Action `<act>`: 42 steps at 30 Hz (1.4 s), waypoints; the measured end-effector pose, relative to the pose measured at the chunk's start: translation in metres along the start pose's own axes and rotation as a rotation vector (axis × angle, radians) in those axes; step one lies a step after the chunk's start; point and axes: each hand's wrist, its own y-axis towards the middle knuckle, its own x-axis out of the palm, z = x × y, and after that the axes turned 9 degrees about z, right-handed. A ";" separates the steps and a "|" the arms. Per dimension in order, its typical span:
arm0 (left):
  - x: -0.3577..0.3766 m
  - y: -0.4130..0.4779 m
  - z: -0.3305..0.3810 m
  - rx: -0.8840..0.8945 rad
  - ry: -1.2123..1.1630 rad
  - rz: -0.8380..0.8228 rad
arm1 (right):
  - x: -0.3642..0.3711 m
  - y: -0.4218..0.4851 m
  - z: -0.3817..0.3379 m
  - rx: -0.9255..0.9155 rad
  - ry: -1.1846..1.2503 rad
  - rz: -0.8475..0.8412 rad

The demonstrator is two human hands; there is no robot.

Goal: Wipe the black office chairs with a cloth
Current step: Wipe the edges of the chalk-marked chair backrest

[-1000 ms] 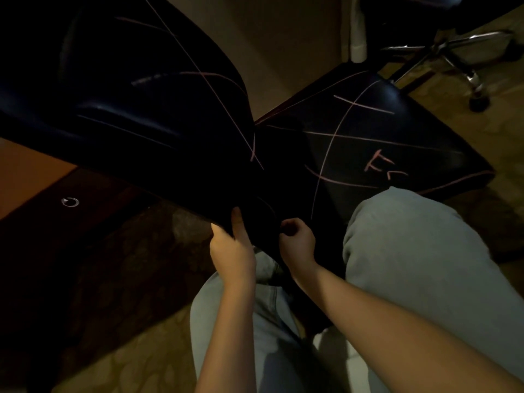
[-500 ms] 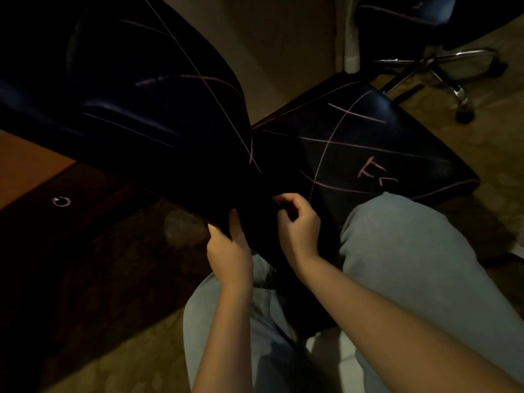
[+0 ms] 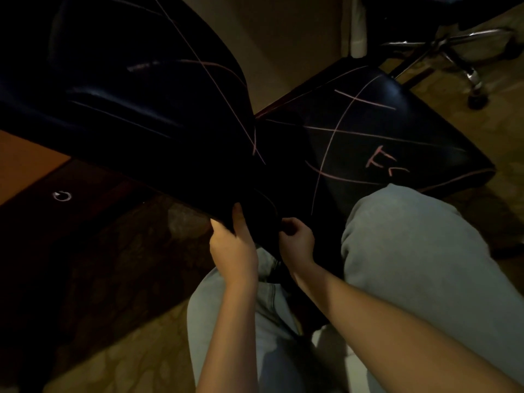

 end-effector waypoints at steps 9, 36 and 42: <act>0.002 -0.002 0.000 0.014 -0.014 0.020 | -0.012 -0.014 0.017 -0.228 -0.264 -0.141; 0.003 -0.003 0.000 0.016 -0.034 0.034 | -0.003 -0.008 0.015 -0.046 -0.156 -0.057; 0.004 -0.003 0.000 0.012 -0.035 0.055 | -0.001 -0.010 0.026 -0.116 -0.233 -0.028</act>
